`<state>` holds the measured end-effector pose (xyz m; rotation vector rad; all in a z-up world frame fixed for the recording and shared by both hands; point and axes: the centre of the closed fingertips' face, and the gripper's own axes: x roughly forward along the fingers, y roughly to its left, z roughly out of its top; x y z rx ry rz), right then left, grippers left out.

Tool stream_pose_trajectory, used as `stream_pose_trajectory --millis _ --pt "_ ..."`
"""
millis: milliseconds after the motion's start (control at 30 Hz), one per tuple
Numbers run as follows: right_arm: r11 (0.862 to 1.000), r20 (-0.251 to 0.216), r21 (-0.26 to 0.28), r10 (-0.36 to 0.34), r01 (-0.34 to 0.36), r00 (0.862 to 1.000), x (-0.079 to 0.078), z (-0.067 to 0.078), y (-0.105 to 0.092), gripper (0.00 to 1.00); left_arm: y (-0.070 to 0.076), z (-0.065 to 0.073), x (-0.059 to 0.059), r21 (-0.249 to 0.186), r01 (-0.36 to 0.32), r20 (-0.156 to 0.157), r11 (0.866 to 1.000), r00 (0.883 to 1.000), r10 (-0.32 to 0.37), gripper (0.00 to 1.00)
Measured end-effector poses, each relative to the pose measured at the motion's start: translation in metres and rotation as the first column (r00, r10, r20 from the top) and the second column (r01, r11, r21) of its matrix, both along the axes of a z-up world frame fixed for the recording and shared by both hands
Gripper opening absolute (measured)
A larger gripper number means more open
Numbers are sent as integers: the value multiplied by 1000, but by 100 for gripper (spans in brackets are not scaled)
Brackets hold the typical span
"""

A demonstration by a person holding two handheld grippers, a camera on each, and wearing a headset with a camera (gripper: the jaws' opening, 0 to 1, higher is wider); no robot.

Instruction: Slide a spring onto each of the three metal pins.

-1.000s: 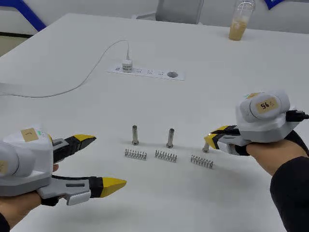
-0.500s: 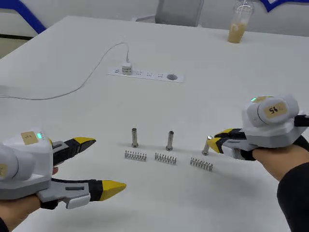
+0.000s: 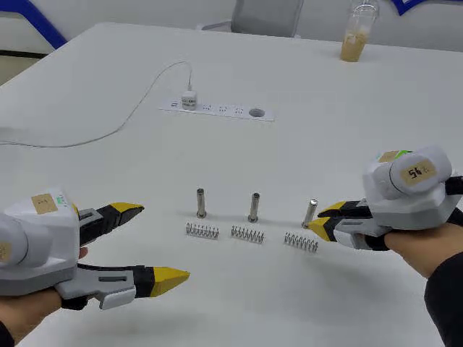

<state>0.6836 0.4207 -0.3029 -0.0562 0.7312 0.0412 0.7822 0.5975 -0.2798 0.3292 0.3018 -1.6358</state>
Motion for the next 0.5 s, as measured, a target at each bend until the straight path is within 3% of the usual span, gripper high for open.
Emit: stream_pose_trajectory --millis 200,500 --pt "996 -47 -12 83 -84 995 5 -9 12 15 -1 -1 -1 2 4 0 1000 1000 -4 80" --pt "980 -117 -45 185 -192 976 16 -18 22 14 0 -2 -2 6 4 -1 1000 1000 -4 80"
